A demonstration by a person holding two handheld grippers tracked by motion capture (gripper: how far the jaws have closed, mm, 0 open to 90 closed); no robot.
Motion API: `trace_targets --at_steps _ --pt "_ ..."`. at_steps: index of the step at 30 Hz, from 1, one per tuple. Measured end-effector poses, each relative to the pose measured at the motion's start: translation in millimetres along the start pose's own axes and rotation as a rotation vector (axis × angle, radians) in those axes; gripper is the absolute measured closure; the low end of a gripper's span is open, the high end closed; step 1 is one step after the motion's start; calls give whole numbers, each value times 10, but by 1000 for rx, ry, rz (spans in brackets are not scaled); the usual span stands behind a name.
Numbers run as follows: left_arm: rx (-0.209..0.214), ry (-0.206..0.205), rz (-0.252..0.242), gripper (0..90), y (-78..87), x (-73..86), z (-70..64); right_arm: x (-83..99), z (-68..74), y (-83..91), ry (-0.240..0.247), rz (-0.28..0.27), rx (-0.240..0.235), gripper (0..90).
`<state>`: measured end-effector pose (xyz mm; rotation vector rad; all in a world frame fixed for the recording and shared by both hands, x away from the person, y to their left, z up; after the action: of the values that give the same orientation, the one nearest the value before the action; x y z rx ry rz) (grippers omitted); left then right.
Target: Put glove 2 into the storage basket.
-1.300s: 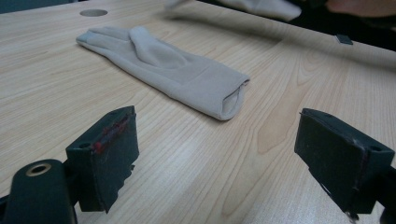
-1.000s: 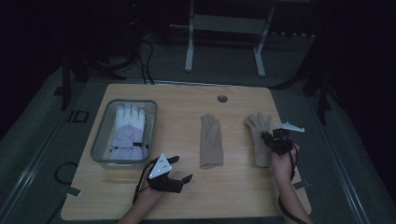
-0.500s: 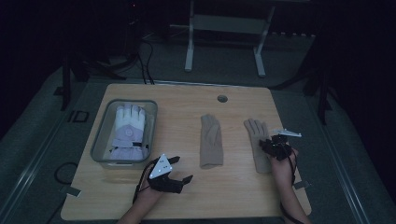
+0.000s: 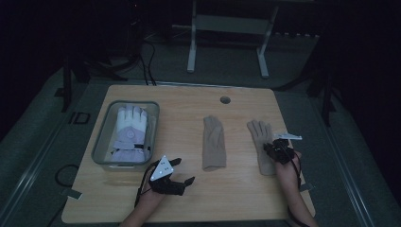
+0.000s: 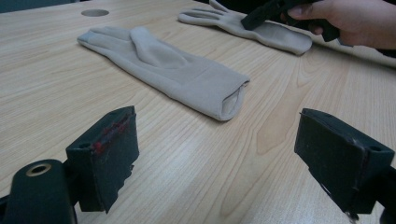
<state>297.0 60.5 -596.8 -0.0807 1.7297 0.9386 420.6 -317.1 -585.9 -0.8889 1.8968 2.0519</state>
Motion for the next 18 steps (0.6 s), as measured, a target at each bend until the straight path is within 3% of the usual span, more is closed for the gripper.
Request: trace_targets --at_steps 5,13,18 --pt "-9 7 -5 137 6 2 6 -95 108 151 -22 -58 11 830" --pt "-16 10 -9 137 17 9 -3 -392 421 449 -1 -117 -43 831" --pt "-18 5 -4 137 13 8 -8 -617 695 617 -24 -174 -96 830"
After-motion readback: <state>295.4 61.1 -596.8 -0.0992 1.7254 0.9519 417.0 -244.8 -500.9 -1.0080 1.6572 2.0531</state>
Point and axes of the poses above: each handheld gripper's, and its own axes: y roughly backward along the jaws, x roughly out of its underside, z roughly to its left, the point moved 5 cm from there along -y, roughly forward along the jaws, and after that the axes turned 13 degrees about z, right-handed, at the moved point
